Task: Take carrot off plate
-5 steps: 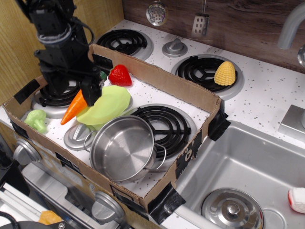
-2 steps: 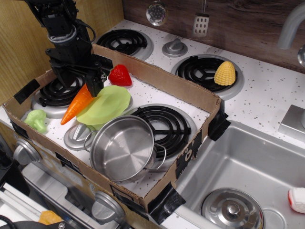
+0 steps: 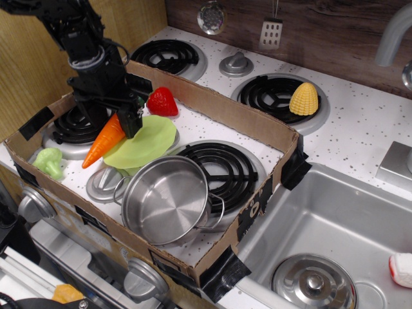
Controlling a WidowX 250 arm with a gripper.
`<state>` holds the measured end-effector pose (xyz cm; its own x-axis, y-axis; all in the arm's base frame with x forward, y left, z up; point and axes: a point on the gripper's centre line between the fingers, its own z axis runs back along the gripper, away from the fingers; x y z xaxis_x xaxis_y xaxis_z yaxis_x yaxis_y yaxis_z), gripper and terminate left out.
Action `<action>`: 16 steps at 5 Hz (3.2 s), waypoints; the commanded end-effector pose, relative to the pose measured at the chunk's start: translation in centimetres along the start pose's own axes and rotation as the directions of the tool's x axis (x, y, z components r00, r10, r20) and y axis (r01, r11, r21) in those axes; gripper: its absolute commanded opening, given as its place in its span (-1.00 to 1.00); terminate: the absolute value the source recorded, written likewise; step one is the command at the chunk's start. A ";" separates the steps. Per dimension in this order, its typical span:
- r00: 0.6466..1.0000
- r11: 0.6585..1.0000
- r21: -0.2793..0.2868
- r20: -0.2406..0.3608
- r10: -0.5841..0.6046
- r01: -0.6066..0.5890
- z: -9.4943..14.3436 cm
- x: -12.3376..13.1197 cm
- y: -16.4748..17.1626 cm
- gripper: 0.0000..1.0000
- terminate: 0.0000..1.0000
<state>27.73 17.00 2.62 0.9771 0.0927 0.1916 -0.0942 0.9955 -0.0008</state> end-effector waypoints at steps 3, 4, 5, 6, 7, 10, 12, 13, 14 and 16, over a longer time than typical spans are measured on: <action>0.999 1.000 0.020 0.048 -0.015 0.014 0.5 1.0 0.5 -1.00 -1.00; 0.999 0.997 0.066 0.027 -0.036 0.034 2.3 1.8 0.0 -1.00 -1.00; 0.999 0.990 0.137 0.000 -0.036 0.035 4.9 2.4 -0.6 -1.00 -1.00; 1.000 0.983 0.182 -0.023 0.002 0.002 6.7 2.6 -1.9 -1.00 -1.00; 0.985 0.976 0.152 -0.046 0.166 -0.158 7.4 3.2 -3.9 -1.00 -1.00; 0.599 0.596 0.098 0.005 0.800 -0.797 5.9 6.5 -7.2 -1.00 -1.00; 0.280 0.277 0.041 0.190 0.941 -0.960 3.6 6.2 -8.9 -1.00 -1.00; 0.248 0.256 0.006 0.263 0.932 -0.967 2.6 7.1 -9.9 -1.00 -1.00; 0.250 0.270 -0.023 0.307 0.918 -0.963 2.5 7.7 -10.9 -1.00 -1.00; 0.252 0.286 -0.069 0.308 0.918 -0.956 1.8 6.9 -11.9 -1.00 -1.00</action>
<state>34.36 4.40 3.64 0.1236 0.9310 0.3434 -0.9582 0.2020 -0.2026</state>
